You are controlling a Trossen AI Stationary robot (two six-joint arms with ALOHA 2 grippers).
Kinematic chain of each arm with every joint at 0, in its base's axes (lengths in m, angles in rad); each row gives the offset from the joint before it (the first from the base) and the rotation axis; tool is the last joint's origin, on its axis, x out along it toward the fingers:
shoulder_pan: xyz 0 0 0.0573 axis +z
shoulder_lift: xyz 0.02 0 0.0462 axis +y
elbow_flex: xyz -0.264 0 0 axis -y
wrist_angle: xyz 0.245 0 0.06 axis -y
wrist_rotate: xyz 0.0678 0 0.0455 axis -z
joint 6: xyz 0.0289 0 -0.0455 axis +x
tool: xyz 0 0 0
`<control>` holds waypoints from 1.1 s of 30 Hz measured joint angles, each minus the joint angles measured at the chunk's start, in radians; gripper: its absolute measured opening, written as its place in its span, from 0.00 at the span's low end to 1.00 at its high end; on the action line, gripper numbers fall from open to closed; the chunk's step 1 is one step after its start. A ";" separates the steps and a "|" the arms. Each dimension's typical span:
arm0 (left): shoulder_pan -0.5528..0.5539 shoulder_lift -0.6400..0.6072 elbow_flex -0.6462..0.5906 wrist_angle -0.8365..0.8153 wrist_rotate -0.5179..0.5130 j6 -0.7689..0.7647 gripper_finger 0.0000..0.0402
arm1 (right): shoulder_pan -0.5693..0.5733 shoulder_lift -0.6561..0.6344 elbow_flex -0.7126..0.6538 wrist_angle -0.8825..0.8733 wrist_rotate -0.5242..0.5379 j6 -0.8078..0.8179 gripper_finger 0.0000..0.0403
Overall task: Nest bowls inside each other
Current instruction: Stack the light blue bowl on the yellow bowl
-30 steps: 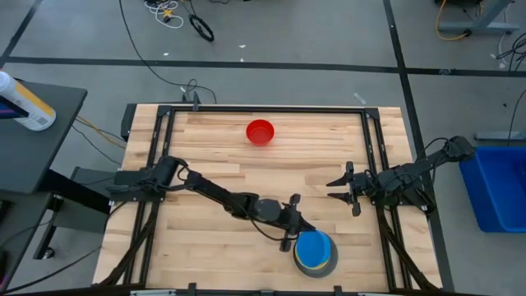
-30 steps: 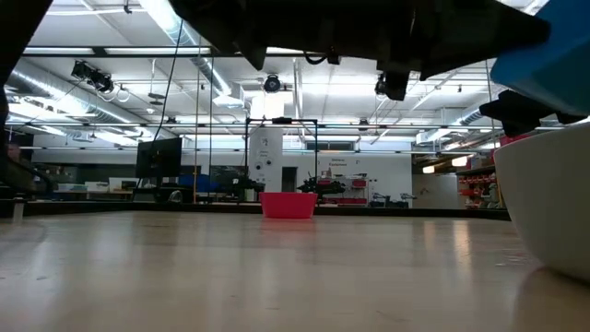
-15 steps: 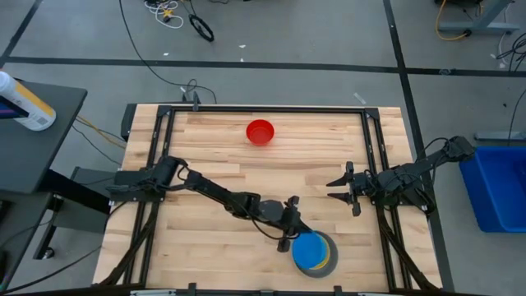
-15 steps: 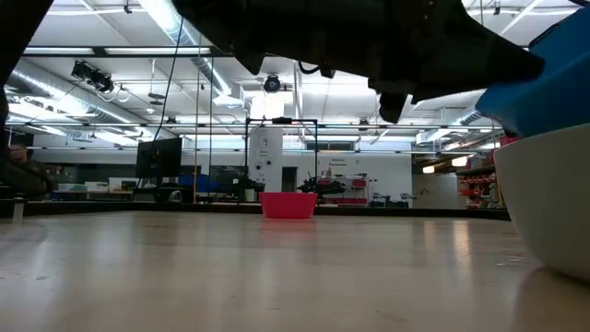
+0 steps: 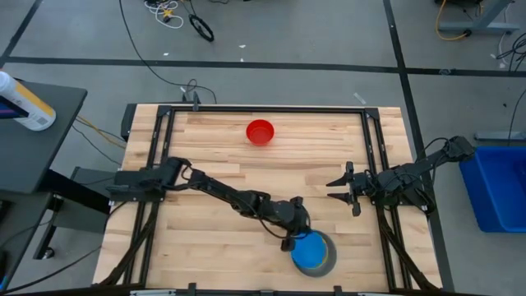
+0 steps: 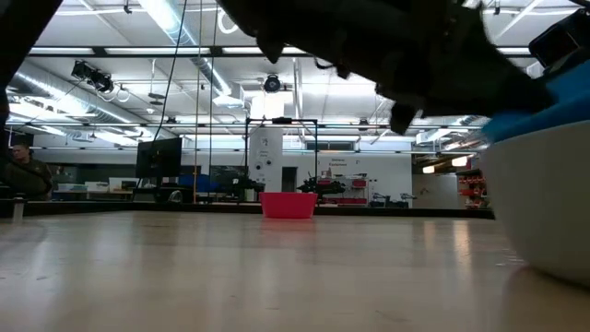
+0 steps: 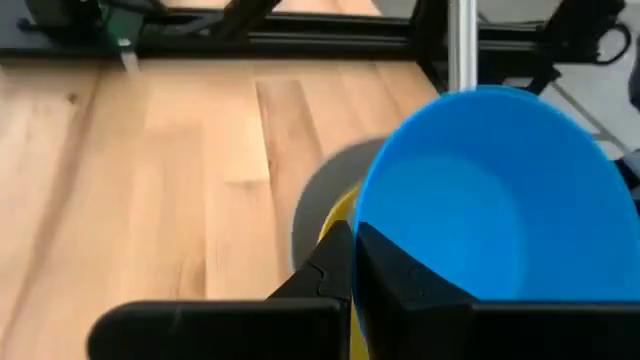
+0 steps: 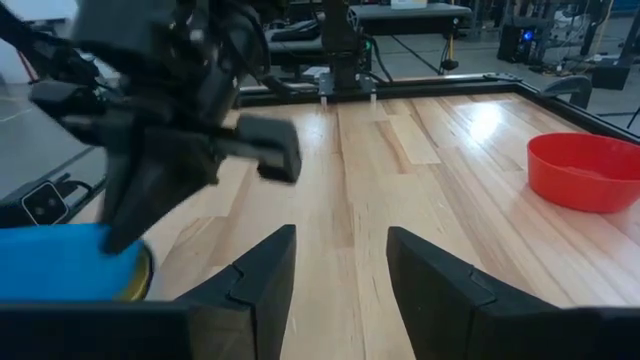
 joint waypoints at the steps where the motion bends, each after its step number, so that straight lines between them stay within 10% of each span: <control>1: 0.002 0.012 0.017 -0.041 0.004 -0.003 0.01 | 0.000 0.001 0.000 0.001 -0.002 0.000 0.42; 20: -0.011 0.057 0.305 -0.616 -0.017 0.015 0.01 | 0.000 0.008 0.000 -0.002 -0.007 0.005 0.43; 33: -0.004 0.068 0.314 -0.690 0.038 -0.021 0.01 | 0.000 0.008 0.000 -0.002 -0.007 0.005 0.44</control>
